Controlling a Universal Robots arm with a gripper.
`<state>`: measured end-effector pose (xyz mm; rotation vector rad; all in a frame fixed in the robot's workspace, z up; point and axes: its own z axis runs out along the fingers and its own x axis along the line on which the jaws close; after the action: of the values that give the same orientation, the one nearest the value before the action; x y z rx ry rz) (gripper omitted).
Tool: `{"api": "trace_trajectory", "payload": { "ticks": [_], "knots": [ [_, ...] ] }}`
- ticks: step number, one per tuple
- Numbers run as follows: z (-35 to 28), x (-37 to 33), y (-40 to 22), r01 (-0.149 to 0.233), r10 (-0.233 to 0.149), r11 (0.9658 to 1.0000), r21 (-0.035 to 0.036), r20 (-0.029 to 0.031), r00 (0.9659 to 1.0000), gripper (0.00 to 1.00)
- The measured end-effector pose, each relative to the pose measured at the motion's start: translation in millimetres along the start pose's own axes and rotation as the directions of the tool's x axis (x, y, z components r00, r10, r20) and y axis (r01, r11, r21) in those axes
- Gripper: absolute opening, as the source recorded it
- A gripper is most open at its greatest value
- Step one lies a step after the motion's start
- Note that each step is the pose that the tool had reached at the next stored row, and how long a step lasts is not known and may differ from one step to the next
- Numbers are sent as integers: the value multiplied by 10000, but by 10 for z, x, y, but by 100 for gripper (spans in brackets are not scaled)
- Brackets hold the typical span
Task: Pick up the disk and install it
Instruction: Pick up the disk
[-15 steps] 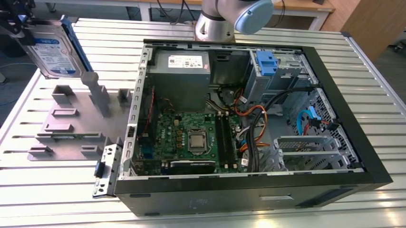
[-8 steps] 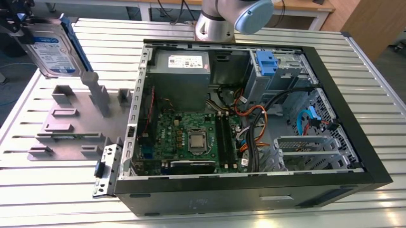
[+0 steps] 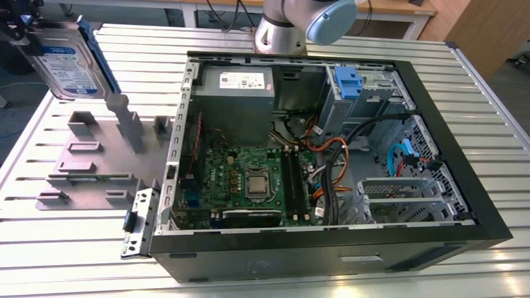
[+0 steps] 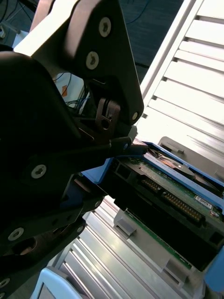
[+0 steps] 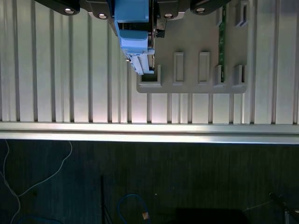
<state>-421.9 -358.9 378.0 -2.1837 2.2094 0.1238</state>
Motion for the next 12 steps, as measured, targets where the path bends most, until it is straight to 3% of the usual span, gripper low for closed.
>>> {"api": "trace_trajectory", "payload": {
  "ticks": [12],
  "knots": [
    [-46, -4, 1, 0, 0, 10000, 0, 0, 10000, 37]
  ]
}}
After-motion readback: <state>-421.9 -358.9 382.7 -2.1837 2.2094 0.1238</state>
